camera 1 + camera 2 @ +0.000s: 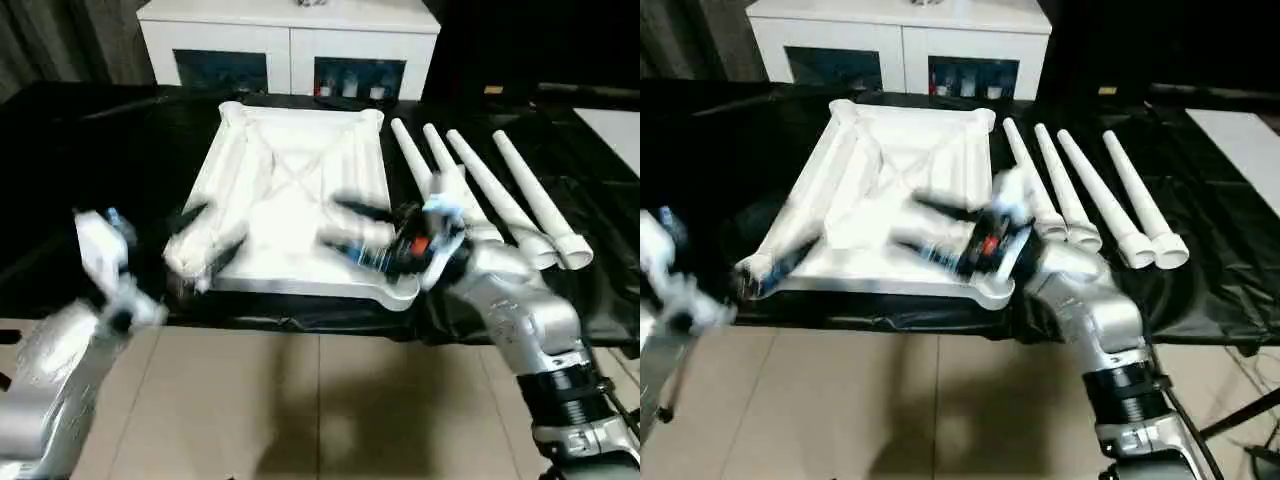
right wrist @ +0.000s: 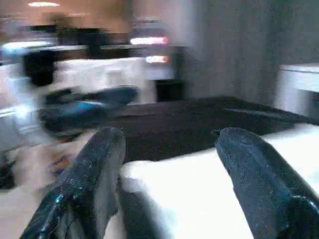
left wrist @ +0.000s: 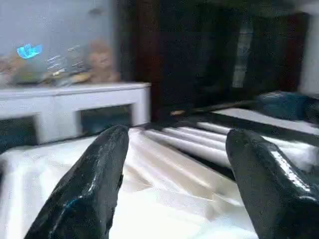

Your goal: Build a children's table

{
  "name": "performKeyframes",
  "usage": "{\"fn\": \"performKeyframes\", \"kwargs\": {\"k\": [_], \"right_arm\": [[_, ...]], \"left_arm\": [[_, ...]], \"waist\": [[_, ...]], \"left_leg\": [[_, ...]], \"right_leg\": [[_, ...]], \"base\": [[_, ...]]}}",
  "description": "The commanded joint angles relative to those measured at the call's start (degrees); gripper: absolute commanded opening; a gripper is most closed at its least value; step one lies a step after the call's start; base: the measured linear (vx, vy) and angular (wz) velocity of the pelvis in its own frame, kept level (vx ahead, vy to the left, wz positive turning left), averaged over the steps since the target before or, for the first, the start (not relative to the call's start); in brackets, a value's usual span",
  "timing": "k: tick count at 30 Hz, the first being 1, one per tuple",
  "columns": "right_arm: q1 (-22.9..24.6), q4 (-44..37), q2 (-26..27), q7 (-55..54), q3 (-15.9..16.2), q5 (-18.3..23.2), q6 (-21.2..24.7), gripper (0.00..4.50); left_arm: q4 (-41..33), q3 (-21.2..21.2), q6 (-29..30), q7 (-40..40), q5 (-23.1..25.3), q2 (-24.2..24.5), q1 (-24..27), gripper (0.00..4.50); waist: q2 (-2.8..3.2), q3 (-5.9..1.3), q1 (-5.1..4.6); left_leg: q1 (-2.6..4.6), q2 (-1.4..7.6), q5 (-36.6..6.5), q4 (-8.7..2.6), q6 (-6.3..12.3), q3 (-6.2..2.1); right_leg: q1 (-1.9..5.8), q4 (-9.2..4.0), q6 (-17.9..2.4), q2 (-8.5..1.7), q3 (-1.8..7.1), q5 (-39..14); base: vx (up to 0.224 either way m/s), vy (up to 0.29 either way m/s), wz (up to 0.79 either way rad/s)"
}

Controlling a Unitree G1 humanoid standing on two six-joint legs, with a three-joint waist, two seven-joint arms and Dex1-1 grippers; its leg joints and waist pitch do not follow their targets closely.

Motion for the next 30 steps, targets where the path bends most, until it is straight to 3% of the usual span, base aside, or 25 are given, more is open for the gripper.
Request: {"fn": "performKeyframes", "kwargs": {"k": [1,2,3,4,5,6,9,10,12,14,16,17,18,20,23,27,29,30], "right_arm": [[-0.6,2.9,1.1,-12.1,-3.1,-5.3,-0.8,3.27],[-0.3,4.0,2.5,-20.4,-4.9,-9.0,-0.8,3.27],[-0.2,4.0,2.7,-22.0,-5.1,-10.1,0.0,3.27],[-0.2,4.0,2.7,-22.0,-5.1,-10.1,0.0,3.27],[0.3,3.4,3.0,-24.1,-5.2,-10.7,1.9,3.27],[0.8,3.0,3.3,-25.3,-5.3,-10.8,3.5,3.27],[2.3,1.1,3.5,-28.2,-4.3,-13.4,4.7,3.38],[3.0,0.0,3.6,-28.5,-3.8,-13.5,5.3,3.38],[3.9,-0.7,4.2,-30.9,-4.1,-14.3,5.5,3.61],[4.2,-0.6,4.7,-32.2,-4.7,-14.4,5.4,3.81],[4.5,-0.7,4.9,-32.9,-4.6,-14.8,5.1,3.89],[5.1,-1.5,5.0,-33.6,-4.3,-15.7,4.9,4.00],[5.4,-2.0,5.0,-33.9,-4.0,-16.5,4.4,4.10],[5.7,-2.8,5.6,-34.2,-4.1,-16.5,4.2,4.30],[6.1,-4.3,6.1,-33.7,-4.0,-15.3,5.2,4.46],[6.0,-4.7,5.4,-36.9,-3.2,-18.6,4.9,4.46],[6.0,-3.4,5.1,-41.3,-2.3,-23.4,4.4,4.46],[6.2,-3.1,4.8,-42.2,-1.9,-24.7,5.5,4.46]], "left_arm": [[2.9,0.3,3.3,5.0,1.3,-1.6,-2.4,3.51],[5.0,-0.3,5.9,7.2,2.8,-2.9,-3.9,3.51],[5.5,-0.7,7.0,8.1,3.6,-3.2,-4.1,3.51],[5.5,-0.7,7.0,8.1,3.6,-3.2,-4.1,3.51],[6.1,-1.2,7.7,10.2,5.9,-3.6,-4.4,3.51],[6.8,-1.6,8.0,12.0,8.1,-3.8,-4.7,3.51],[8.1,-1.7,7.4,14.0,9.8,-4.4,-5.7,3.80],[8.5,-1.1,7.4,15.0,9.7,-4.8,-6.3,3.87],[8.9,0.0,7.6,17.1,9.3,-6.2,-7.2,3.92],[8.9,0.2,8.1,18.2,9.6,-6.8,-7.3,4.30],[9.3,0.4,10.1,20.4,10.6,-7.5,-7.7,4.32],[9.1,-0.6,12.1,21.7,12.5,-7.7,-7.8,4.38],[8.9,-1.2,12.3,21.9,13.4,-7.9,-7.9,4.44],[8.6,-1.4,12.4,24.2,14.7,-9.1,-8.3,4.50],[8.0,-0.9,14.1,26.6,14.1,-10.9,-7.7,4.50],[7.8,0.8,14.1,30.4,15.0,-12.4,-7.4,4.50],[7.8,0.9,15.2,32.8,16.8,-13.1,-7.7,4.50],[7.9,1.4,15.0,32.9,16.5,-13.6,-7.7,4.50]], "waist": [[1.01,-3.26,-0.15],[2.27,-3.36,-0.15],[1.71,-3.42,-0.30],[1.27,-3.66,-0.27],[2.00,-3.64,-0.53],[2.32,-3.82,-0.40],[2.44,-3.69,-0.74],[3.06,-3.71,-0.76],[2.84,-3.62,-0.85],[3.02,-3.44,-1.12],[3.09,-3.30,-1.42],[2.85,-3.26,-1.56],[3.09,-3.26,-1.48],[2.92,-3.40,-1.58],[3.11,-3.43,-1.62],[3.22,-3.51,-1.55],[3.06,-3.49,-1.55],[3.45,-3.51,-1.51]], "left_leg": [[0.27,0.08,-3.3,-4.14,-2.86,-0.35],[0.36,-0.26,-2.0,-3.93,-3.87,-0.29],[0.42,-0.24,-1.9,-3.94,-4.07,-0.24],[0.05,-0.41,-1.0,-3.77,-3.70,-0.46],[-0.01,-0.57,-0.7,-3.53,-3.13,-0.41],[-0.02,-0.60,-0.3,-3.44,-2.80,-0.52],[-0.32,-0.62,0.0,-3.41,-1.59,-0.66],[-0.01,-0.52,-0.9,-3.35,-1.70,-0.60],[-0.24,-0.49,-1.5,-3.43,-1.59,-0.74],[-0.27,-0.38,-3.2,-3.53,-1.35,-0.73],[-0.36,-0.31,-4.2,-3.62,-1.27,-0.73],[-0.34,-0.27,-4.6,-3.64,-1.23,-0.68],[-0.27,-0.22,-4.5,-3.64,-1.11,-0.75],[-0.39,-0.23,-3.4,-3.53,-0.69,-0.81],[-0.48,-0.31,-2.7,-3.40,-0.19,-0.92],[-0.57,-0.45,-1.5,-3.26,-0.15,-1.02],[-0.54,-0.61,-1.3,-3.24,-0.52,-1.06],[-0.50,-0.67,-1.3,-3.20,-0.75,-1.14]], "right_leg": [[2.55,-3.82,-9.7,-2.14,2.62,1.4],[2.36,-3.63,-10.0,-1.95,2.56,3.4],[2.52,-3.75,-10.0,-1.79,2.50,4.4],[3.15,-3.32,-10.2,-1.66,2.50,7.1],[3.22,-3.46,-9.9,-1.52,2.47,9.3],[3.35,-3.17,-10.1,-1.60,2.48,10.6],[3.60,-3.33,-10.6,-1.55,2.40,11.8],[3.41,-3.48,-11.0,-1.61,2.40,11.2],[3.67,-3.33,-11.8,-1.54,2.37,11.3],[3.62,-3.60,-12.1,-1.76,2.42,7.8],[3.61,-3.80,-11.7,-1.80,2.40,5.0],[3.62,-3.93,-11.5,-1.79,2.41,4.0],[3.54,-4.09,-10.9,-1.86,2.45,2.5],[3.57,-3.94,-10.9,-1.84,2.49,3.3],[3.54,-3.84,-11.2,-1.82,2.48,4.5],[3.62,-3.78,-11.5,-1.72,2.41,6.6],[3.60,-3.90,-11.1,-1.59,2.38,5.7],[3.62,-3.83,-10.9,-1.60,2.36,5.6]], "base": [[0.000,0.000,0.00],[0.000,0.000,0.00],[0.000,0.000,0.00],[0.000,0.000,0.00],[0.000,0.000,0.00],[0.000,0.000,0.00],[0.000,0.000,0.00],[0.000,0.000,0.00],[0.000,0.000,0.00],[0.000,0.000,0.00],[0.000,0.000,0.00],[0.000,0.000,0.00],[0.000,0.000,0.00],[0.000,0.000,0.00],[0.000,0.000,0.00],[0.000,0.000,0.00],[0.000,0.000,0.00],[0.000,0.000,0.00]]}}
